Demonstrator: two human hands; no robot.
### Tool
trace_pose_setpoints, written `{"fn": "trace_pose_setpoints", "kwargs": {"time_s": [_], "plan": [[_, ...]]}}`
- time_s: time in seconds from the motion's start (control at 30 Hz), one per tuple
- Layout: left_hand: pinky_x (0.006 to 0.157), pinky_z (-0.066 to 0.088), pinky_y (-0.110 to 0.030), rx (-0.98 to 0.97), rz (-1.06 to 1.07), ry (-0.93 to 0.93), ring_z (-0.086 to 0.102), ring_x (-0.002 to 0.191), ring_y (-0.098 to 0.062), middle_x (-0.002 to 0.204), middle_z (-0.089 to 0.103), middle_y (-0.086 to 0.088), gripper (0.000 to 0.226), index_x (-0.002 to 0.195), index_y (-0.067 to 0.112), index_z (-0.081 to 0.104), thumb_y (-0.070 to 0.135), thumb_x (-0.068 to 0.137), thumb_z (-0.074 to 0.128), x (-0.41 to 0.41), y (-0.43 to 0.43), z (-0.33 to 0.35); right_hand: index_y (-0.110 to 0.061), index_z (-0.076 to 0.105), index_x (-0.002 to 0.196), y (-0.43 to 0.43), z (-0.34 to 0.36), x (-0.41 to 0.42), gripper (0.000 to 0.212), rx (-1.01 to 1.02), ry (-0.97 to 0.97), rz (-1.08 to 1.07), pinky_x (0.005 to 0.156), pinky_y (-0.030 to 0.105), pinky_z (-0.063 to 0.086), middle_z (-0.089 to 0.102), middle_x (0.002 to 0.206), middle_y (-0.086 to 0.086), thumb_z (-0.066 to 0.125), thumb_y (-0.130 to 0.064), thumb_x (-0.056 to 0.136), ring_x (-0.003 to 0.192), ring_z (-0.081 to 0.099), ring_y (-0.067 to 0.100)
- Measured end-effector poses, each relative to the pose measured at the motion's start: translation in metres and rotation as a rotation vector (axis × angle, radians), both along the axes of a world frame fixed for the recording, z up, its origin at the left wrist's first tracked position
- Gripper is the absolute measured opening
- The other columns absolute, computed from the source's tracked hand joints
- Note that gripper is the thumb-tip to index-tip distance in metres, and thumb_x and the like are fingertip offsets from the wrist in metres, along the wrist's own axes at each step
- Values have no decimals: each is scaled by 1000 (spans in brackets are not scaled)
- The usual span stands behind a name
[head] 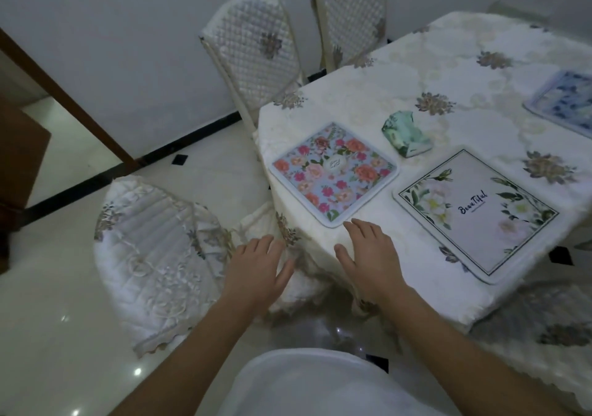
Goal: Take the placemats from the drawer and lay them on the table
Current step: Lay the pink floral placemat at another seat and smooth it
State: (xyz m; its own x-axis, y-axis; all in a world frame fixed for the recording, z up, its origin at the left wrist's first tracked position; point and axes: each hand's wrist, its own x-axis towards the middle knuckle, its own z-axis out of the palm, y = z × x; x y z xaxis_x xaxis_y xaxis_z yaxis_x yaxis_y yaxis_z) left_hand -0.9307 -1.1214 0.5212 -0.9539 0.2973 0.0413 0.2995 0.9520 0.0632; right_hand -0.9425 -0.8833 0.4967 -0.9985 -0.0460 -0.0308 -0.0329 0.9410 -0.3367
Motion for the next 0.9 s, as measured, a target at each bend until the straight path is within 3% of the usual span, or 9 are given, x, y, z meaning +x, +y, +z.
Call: {"fn": "trace_pose_setpoints", "kwargs": {"time_s": [0.3, 0.4, 0.53, 0.9], "plan": [[85, 50, -41, 33, -62, -94, 63, 105, -26, 121, 67, -4, 57, 127, 16, 62, 52, 95, 32, -94, 17, -15, -17, 44, 146, 19, -5, -55, 56, -54, -31, -126, 110, 40, 35, 45, 150, 4, 47, -46, 99, 137, 39, 23], [92, 47, -42, 37, -102, -148, 60, 115, -26, 133, 62, -5, 65, 137, 17, 56, 56, 95, 24, -135, 21, -25, -15, 43, 146, 27, -11, -72, 56, -82, -62, -209, 108, 40, 38, 46, 148, 3, 47, -44, 99, 134, 41, 24], [91, 49, -42, 57, -172, -166, 61, 115, -28, 133, 62, -7, 68, 138, 15, 55, 57, 95, 23, -195, 24, -39, -15, 42, 145, 31, -20, -95, 55, -117, -117, -300, 104, 39, 41, 49, 144, 4, 48, -43, 98, 128, 45, 24], [84, 52, -47, 60, -184, -261, 60, 105, -38, 124, 60, -17, 55, 137, 11, 52, 47, 97, 47, -334, 4, -82, -21, 46, 138, 19, -48, -155, 48, -263, -248, -561, 92, 36, 45, 52, 131, 5, 51, -42, 96, 118, 49, 24]]}}
